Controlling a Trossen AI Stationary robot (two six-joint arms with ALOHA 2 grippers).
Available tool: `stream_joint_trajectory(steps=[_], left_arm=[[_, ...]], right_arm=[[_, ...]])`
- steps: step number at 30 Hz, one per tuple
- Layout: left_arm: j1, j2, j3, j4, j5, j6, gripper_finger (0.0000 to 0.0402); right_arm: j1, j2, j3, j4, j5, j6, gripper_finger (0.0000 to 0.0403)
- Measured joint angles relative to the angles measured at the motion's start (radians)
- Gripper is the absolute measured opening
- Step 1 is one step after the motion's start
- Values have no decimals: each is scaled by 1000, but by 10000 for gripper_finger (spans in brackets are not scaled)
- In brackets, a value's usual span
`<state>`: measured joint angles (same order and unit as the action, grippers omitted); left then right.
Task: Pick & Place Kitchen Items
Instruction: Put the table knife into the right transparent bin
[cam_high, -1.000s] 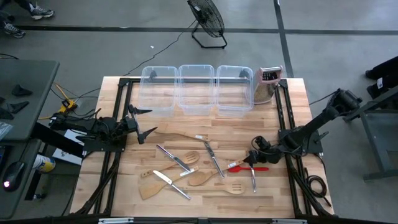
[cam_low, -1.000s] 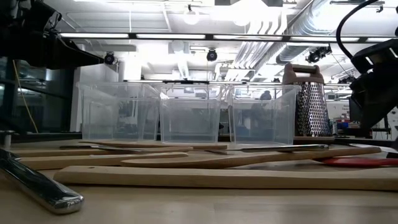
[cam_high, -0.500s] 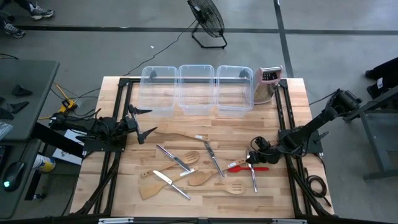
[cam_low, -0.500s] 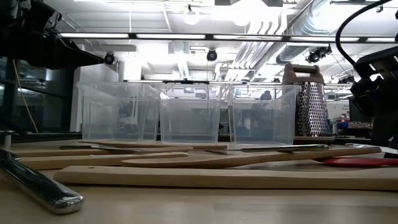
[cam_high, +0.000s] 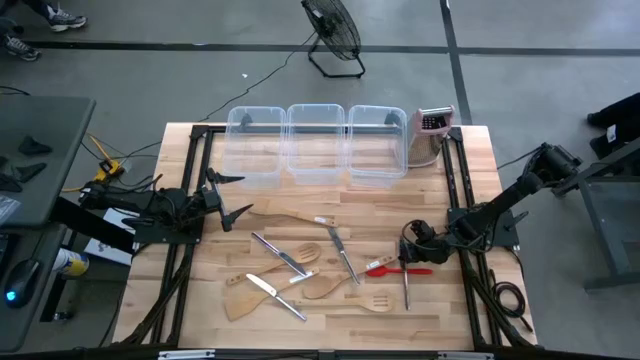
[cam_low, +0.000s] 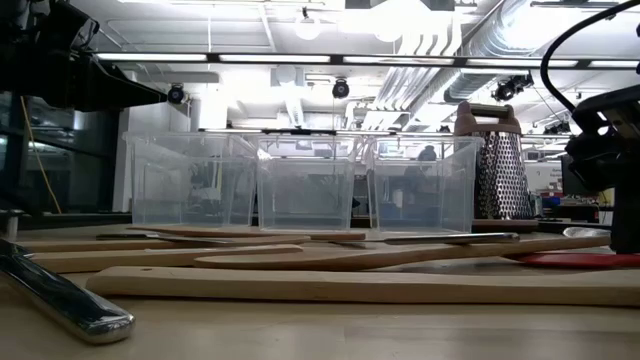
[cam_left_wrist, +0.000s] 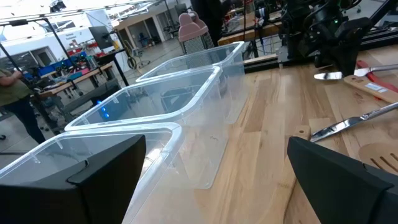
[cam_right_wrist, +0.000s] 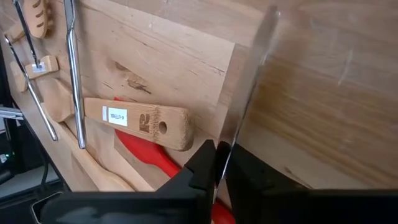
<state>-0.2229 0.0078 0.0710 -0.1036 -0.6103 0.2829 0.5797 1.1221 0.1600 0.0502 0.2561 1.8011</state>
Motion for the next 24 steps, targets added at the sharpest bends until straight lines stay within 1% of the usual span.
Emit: stream_joint_trajectory(steps=[3,8,14,18,24], left_arm=[[0,0,0,0,0,0,388],[0,0,0,0,0,0,388],[0,0,0,0,0,0,388],[0,0,0,0,0,0,388],[0,0,0,0,0,0,388]], right_arm=[[-1,0,0,8,3,3,8],[-1,0,0,8,-4,3,5],[-1,-7,0,33,-39,1,3],[0,-34,0,33,-60,-21,3],[0,-107,-1,35,-83,-46,3]])
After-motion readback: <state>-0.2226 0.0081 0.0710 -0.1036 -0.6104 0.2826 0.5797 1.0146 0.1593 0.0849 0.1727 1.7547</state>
